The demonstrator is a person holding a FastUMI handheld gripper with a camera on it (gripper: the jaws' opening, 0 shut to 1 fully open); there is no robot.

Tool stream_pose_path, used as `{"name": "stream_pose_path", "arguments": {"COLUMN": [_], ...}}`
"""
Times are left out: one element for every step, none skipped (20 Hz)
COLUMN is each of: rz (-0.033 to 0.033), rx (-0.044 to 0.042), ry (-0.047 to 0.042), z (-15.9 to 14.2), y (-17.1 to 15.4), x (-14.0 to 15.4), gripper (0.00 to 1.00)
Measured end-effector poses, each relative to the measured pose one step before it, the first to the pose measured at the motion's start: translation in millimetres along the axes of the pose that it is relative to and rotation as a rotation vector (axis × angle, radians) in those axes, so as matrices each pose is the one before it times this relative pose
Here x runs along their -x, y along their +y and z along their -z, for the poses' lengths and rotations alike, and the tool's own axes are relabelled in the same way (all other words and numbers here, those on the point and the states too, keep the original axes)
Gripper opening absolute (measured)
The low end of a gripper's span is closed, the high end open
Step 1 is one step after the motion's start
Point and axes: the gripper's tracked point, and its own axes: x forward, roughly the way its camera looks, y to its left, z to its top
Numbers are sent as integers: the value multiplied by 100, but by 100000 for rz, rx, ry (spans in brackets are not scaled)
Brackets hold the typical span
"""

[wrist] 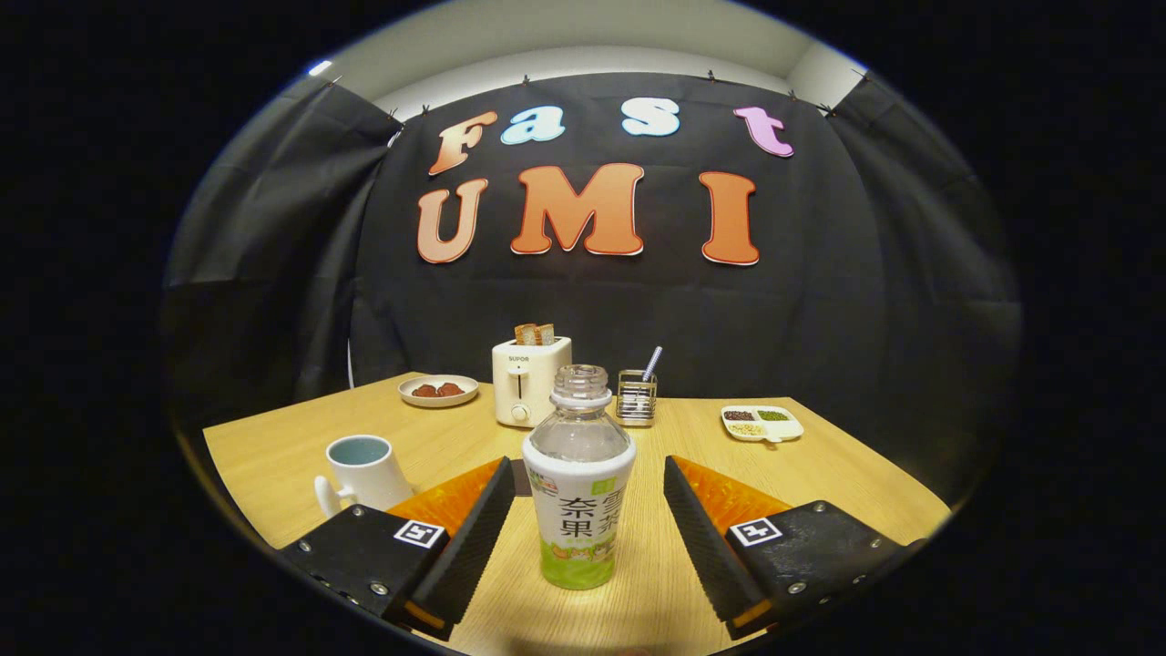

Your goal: Take the bottle from table, then pour the juice into the cup, finally place the bottle on the coaster

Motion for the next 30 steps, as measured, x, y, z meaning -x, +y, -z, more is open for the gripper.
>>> {"name": "stream_pose_path", "arguments": {"rz": [485,330,-262,-280,-430,-209,-183,152,-121,312,124,364,807,855,-381,42,-12,-96,-532,-434,-102,159,307,255,122,2,-161,-180,-122,40], "rx": [414,-208,-648,-782,-657,-476,-59,12,212,166,196,288,730,754,133,-456,303,145,161,208,709,791,964,977,1071,753,530,284,431,980], "ry": [720,1235,1087,1113,986,868,680,529,598,679,1036,998,1026,619,473,-826,576,269,213,194,330,21,-394,-332,-44,-298,-360,-515,-637,-599], "z": [345,457,392,319,297,267,245,181,254,300,344,307,348,282,103,-188,45,11,-108,-96,-55,-48,-235,-134,-152,-150,-299,-245,-428,-342], "y": [24,44,122,168,216,56,121,49,63,26,0,15,-97,-125,160,-6,40,103,132,141,130,18,52,151,121,-46,75,67,53,-20], "x": [-301,-310,-306,-315,-238,-209,-263,-249,-261,-211,-288,-233,-235,-193,25,22,-69,-39,-24,24,3,-98,27,84,14,82,85,154,134,143], "gripper": [98,98,98,98,98,98,98,98,97,97,95,94,88,83,74,70,67,67,67,67,66,66,66,65,65,65,65,65,65,65]}}
